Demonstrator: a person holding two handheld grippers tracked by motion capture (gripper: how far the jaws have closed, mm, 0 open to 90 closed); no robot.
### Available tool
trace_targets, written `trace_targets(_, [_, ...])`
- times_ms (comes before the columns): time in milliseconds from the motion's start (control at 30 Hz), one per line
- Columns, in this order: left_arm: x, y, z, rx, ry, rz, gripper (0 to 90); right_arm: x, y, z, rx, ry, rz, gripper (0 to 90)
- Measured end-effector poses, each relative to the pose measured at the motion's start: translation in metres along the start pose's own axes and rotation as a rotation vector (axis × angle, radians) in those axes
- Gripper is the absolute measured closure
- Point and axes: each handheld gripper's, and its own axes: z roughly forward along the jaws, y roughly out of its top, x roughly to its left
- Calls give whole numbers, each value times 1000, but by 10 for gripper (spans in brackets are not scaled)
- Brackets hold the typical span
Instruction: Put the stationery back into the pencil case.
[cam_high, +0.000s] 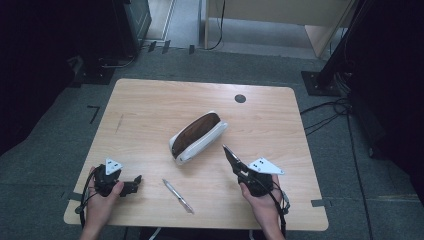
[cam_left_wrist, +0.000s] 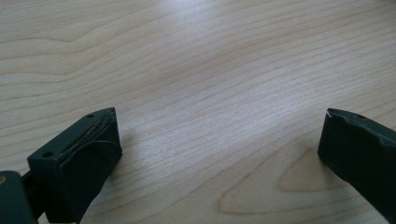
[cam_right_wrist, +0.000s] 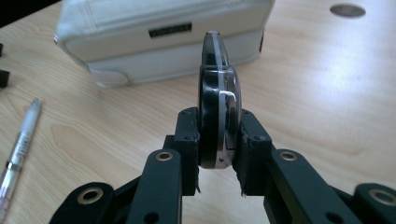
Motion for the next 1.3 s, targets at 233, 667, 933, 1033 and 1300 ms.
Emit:
trace_targets(233, [0, 0, 0, 0, 0, 0, 0, 7, 30, 0, -26, 26, -62, 734])
trace_targets(667, [0, 0, 0, -1, 0, 0, 0, 20, 78, 16, -28, 67, -134, 731])
trace_targets(933, [0, 0, 0, -1, 0, 0, 0, 26, 95, 33, -19, 81, -152, 731])
trace_targets(1033, [0, 0, 0, -1, 0, 0, 0, 29, 100, 39, -24, 85, -157, 731])
trace_targets(1300, [0, 0, 0, -1, -1, 3, 0, 34, 114, 52, -41, 90, -156, 726])
